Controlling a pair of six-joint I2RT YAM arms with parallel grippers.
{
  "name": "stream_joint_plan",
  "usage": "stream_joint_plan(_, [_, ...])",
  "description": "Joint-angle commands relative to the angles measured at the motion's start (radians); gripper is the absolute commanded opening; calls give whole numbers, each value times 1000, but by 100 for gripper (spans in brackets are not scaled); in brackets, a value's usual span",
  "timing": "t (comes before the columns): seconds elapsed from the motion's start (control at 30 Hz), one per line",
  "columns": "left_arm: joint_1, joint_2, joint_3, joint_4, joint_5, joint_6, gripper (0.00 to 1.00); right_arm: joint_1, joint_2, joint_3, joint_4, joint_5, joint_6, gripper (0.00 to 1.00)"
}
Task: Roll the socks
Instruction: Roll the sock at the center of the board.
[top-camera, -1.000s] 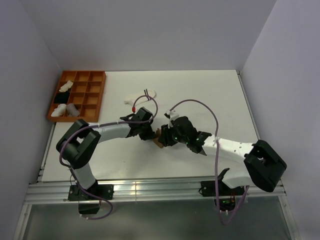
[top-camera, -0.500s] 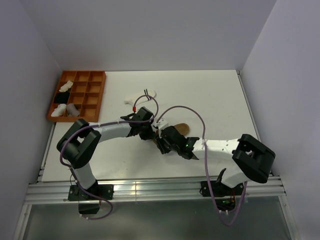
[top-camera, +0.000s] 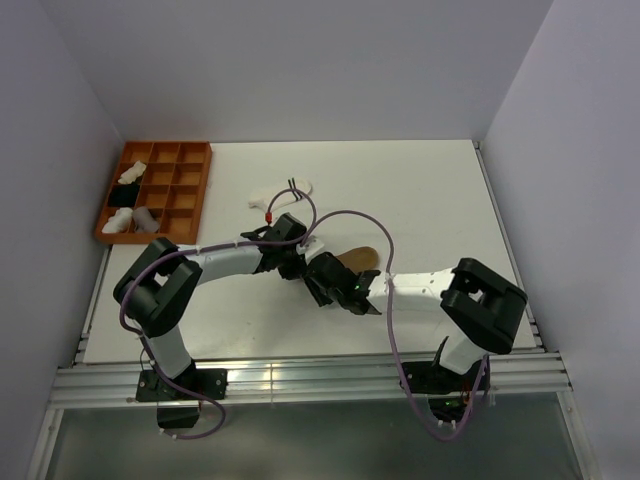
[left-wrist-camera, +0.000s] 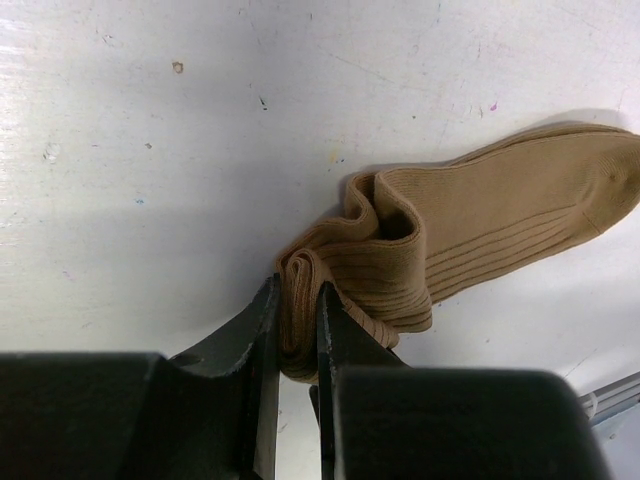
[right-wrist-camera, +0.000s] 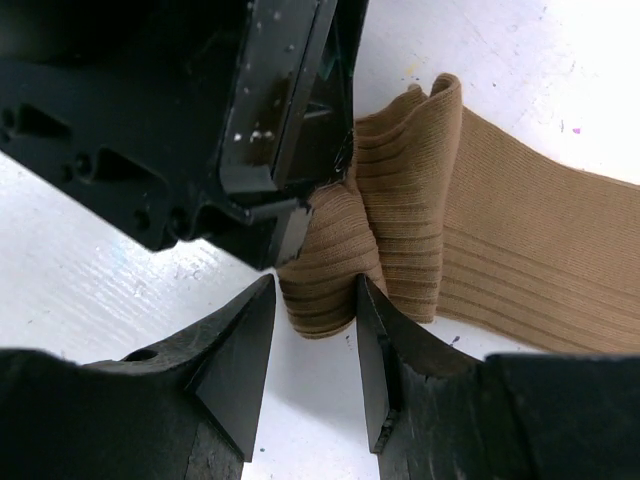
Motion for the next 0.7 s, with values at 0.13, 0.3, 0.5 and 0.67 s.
stream_joint_plan(0.13, [-11,10,-7,-82,-11,39,2,15,72,34,-109,67,50,37])
stream_joint_plan(0.3, [-8,-6,-4,-88,-11,38,10,17,125,55,-141,49,68,7])
stream_joint_plan(0.5, [32,-104,-59,-74,-46,19,43,8,106,41,-129,-53,87,0])
stream_joint_plan(0.67, [81,-200,-108,-54,-85,-7,68,-59,46,21,-100,-199,99,0])
